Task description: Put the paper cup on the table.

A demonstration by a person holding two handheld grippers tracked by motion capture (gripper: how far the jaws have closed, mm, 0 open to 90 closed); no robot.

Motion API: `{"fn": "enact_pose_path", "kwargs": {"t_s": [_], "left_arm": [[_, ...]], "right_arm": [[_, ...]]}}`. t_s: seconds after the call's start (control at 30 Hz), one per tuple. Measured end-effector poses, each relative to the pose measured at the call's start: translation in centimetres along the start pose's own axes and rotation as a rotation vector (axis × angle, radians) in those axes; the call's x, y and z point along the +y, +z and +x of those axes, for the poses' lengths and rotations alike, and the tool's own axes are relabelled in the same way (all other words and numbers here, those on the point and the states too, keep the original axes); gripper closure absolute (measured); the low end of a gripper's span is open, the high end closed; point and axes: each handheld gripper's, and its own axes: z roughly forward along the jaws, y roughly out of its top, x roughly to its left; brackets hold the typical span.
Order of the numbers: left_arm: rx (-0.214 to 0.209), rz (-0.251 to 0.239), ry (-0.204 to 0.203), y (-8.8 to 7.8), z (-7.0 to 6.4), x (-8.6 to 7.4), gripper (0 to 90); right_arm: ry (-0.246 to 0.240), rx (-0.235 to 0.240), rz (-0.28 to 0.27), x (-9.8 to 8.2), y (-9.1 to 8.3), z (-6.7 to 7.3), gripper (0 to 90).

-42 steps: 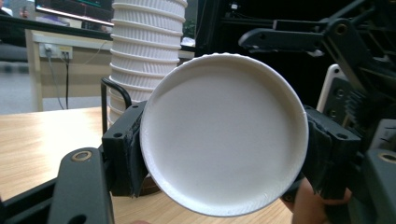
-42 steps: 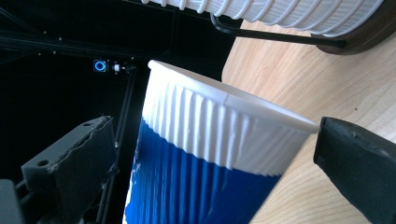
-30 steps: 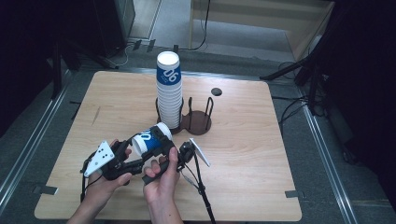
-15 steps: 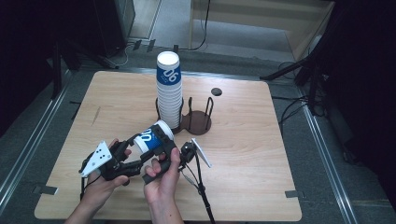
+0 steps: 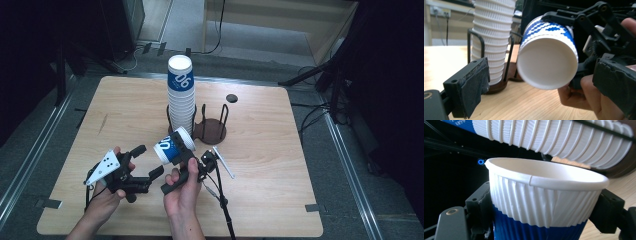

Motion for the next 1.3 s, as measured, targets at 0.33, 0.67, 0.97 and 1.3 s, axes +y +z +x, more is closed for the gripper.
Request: {"fn": "enact_pose_path", "kwargs": {"t_s": [0.33, 0.67, 0.97, 1.3], "left_arm": [[0.038, 0.077, 0.007, 0.1, 0.1, -0.3, 2.2], [0.097, 0.079, 0.003, -0.4, 0.9, -0.2, 2.2], [0.189, 0.098, 0.012, -0.9, 2.0, -0.2, 2.2], [0.238, 0.136, -0.026, -1.9, 3.4, -0.2, 2.2]], "right_arm": [[-0.126, -0.046, -0.045, 0.6, -0.3, -0.2, 18.9], [-0.206, -0.047, -0.079, 1.1, -0.5, -0.4, 18.9], [-0.264, -0.055, -0.11, 1.4, -0.7, -0.5, 18.9], [-0.387, -0.074, -0.153, 2.2, -1.2, -0.7, 19.0]]}}
